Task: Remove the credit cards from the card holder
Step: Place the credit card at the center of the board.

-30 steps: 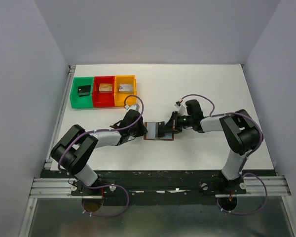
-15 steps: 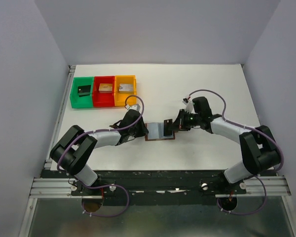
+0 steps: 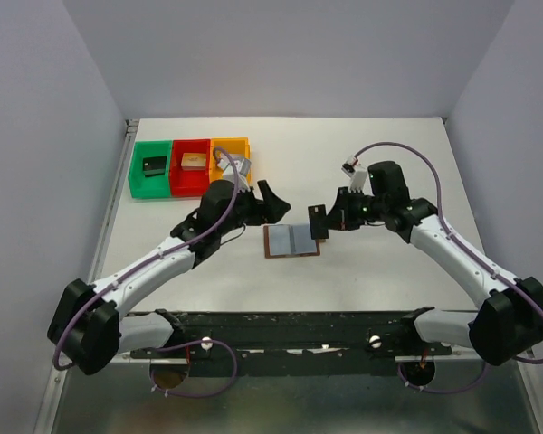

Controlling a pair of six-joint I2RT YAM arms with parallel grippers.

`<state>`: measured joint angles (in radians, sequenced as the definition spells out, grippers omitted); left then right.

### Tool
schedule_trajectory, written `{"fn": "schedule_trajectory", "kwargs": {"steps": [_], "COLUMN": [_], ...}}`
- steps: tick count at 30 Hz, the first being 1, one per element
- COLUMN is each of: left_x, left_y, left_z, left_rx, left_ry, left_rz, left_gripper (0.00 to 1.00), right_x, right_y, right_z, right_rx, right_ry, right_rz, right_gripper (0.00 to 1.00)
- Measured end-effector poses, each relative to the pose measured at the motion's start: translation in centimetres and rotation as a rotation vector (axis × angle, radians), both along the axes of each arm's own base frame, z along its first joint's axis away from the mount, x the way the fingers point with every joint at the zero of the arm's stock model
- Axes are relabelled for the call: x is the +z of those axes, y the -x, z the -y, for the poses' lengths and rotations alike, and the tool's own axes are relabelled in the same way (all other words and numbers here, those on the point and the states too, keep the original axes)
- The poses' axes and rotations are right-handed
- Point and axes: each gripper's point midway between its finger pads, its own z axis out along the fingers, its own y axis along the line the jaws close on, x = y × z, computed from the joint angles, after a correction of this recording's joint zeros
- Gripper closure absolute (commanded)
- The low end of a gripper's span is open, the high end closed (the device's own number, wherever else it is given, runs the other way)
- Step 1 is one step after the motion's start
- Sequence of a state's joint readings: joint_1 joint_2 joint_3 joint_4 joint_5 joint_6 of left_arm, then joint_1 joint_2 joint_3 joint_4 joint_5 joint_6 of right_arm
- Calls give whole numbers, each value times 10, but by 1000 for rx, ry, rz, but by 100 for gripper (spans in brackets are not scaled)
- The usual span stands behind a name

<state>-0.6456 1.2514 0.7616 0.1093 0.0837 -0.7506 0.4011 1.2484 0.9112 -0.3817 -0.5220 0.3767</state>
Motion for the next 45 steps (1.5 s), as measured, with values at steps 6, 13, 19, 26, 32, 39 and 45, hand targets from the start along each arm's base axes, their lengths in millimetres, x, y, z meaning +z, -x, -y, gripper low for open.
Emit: {"fn": "schedule_trajectory", "kwargs": {"steps": [6,13,19,26,32,39,45], "left_x": [73,120,140,138,119,105,96], "left_y": [15,62,115,140,148,159,161], "left_z": [-14,-14,-6,-4,5,15,17], "left_rx": [-98,-428,-742,-921,-986,-1050,-1064], "left_ry": [113,219,304,333,314,284,271], "left_rz": [206,410,504,502,412,370,346], "left_gripper": [15,18,21,32,40,53,74], "right_x": [46,100,91,84,92,93,92], "right_y": [44,104,129,143,144,142,142], "right_z": [-37,-56,-48,-54,-57,-61,-62], "right_rx": [292,614,724,799,812,818,818], "right_ry": [18,13,52,78,75,75,77], "right_rz": [82,192,150,117,129,130,127], "right_gripper": [100,100,100,100,100,100,100]}}
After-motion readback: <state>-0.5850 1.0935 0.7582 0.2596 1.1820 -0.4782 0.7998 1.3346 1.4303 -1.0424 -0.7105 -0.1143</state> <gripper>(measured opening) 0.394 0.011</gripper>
